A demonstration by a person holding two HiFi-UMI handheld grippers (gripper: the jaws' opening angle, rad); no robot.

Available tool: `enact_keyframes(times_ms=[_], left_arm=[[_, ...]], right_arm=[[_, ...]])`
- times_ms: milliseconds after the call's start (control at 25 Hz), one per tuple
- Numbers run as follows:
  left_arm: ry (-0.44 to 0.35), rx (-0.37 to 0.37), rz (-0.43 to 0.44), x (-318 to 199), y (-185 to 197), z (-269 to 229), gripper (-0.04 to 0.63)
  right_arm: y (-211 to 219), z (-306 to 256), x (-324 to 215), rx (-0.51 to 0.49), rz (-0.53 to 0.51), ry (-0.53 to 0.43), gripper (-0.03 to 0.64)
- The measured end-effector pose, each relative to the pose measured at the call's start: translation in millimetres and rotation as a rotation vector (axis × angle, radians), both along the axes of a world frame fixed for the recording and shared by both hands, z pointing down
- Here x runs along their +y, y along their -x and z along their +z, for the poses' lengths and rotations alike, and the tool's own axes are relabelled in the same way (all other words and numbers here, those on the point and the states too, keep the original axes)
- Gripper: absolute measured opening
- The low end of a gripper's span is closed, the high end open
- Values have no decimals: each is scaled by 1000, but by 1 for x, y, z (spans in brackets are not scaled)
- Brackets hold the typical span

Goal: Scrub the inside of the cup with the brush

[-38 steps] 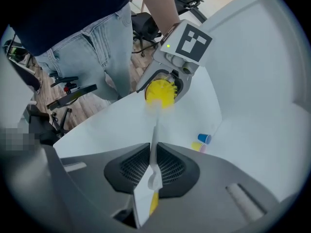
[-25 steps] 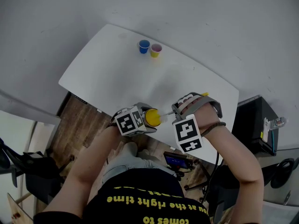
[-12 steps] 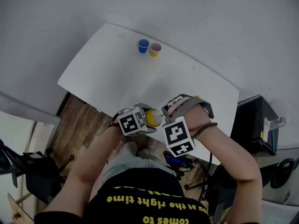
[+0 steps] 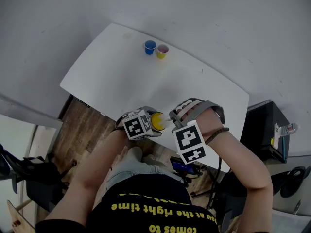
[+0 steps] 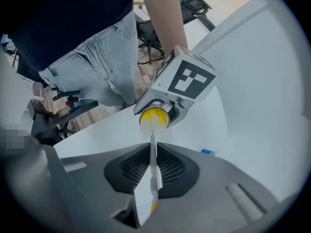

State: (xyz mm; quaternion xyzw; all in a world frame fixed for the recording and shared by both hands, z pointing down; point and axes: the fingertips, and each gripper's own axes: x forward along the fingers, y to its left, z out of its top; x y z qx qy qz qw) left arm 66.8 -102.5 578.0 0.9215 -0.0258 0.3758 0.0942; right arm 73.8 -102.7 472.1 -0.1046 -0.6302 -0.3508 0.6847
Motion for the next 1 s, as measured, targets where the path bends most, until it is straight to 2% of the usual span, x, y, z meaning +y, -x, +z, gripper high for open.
enact_keyframes(times_ms=[520, 1000], left_arm=[[3, 20, -20, -4, 2, -5, 411], [-22, 24, 18, 6, -4, -12, 411]], right_arm=[[-6, -13, -2, -24, 22, 0, 49], [-1, 4, 9, -30, 18, 36, 49]])
